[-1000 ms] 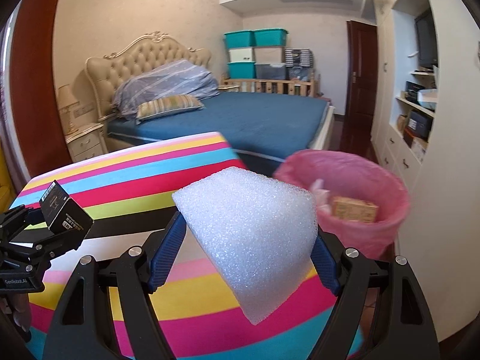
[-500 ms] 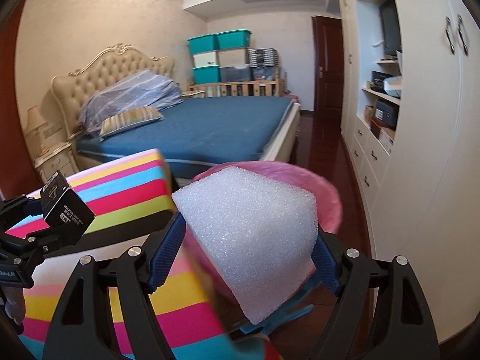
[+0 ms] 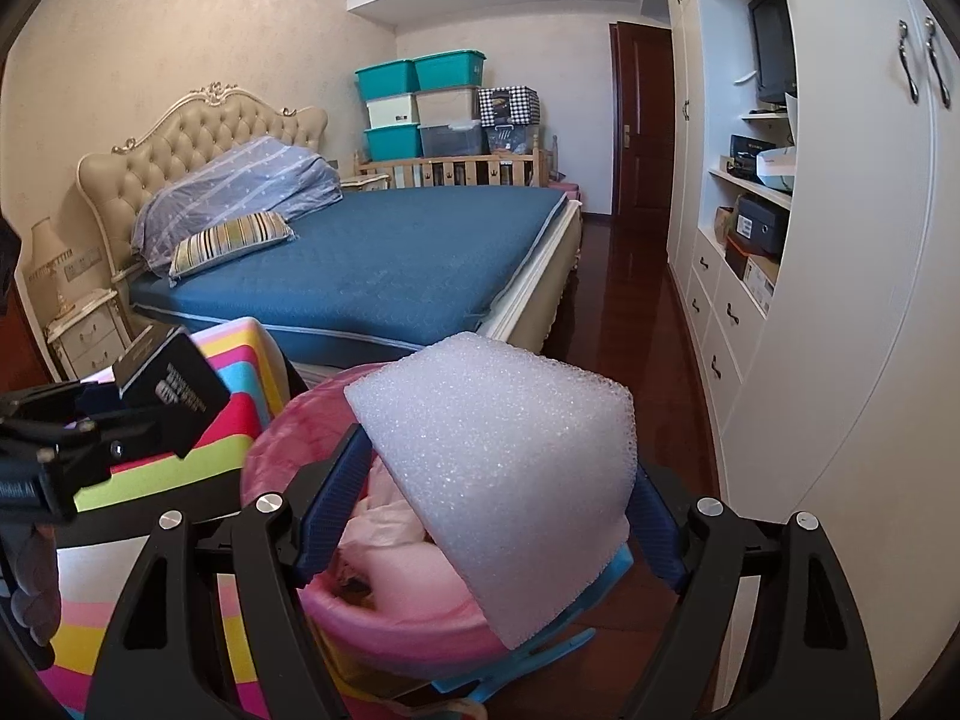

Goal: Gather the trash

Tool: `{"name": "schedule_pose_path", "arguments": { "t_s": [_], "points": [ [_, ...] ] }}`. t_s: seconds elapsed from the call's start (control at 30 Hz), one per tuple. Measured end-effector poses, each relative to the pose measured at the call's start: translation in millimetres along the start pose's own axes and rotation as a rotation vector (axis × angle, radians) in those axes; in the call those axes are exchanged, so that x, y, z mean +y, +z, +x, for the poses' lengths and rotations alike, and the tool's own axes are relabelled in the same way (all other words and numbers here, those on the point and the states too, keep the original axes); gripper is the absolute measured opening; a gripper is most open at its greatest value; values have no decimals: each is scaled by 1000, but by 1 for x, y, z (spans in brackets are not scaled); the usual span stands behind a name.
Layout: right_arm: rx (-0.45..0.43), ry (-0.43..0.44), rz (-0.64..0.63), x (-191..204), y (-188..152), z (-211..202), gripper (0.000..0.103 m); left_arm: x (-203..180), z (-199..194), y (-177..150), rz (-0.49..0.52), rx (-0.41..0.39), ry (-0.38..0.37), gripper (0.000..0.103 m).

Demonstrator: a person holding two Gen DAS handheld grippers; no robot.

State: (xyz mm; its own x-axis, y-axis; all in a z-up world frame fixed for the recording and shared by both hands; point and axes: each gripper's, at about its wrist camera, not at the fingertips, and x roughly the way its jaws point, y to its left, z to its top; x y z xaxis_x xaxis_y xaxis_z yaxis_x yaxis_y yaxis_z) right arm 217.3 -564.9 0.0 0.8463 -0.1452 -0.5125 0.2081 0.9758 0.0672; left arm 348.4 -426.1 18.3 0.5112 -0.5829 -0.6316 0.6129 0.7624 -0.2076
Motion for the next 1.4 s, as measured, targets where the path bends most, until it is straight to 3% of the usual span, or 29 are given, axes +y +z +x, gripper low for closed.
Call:
{"name": "schedule_pose_path", "arguments": {
  "t_s": [0.07,0.17,0.27,0.37,0.47,0.83,1.07,1.23,1.4],
  "points": [
    [0,4,-5,-3,3,7,80,2,8,7,-28,3,-17,84],
    [-5,56,-17,-7,4,18,92,2,18,18,-63,3,-50,88],
    [-16,51,-77,-6,-2,23,93,-1,20,31,-76,-15,-31,94],
    [-46,44,-68,-9,-10,9,93,1,5,34,-84,-64,-54,95],
    [-102,-1,-46,-11,-15,-21,93,0,-14,30,-37,-115,-10,98],
    [-203,-163,7,17,-21,-144,96,-18,-109,-23,199,-268,300,98],
    [-192,-167,-9,45,-50,-186,96,-15,-165,-78,170,-290,290,98],
    [-114,-141,-20,56,-69,-184,96,-18,-180,-115,178,-263,253,98],
    [-107,-100,-42,68,-73,-190,96,-21,-179,-129,175,-260,245,98]
  ]
}}
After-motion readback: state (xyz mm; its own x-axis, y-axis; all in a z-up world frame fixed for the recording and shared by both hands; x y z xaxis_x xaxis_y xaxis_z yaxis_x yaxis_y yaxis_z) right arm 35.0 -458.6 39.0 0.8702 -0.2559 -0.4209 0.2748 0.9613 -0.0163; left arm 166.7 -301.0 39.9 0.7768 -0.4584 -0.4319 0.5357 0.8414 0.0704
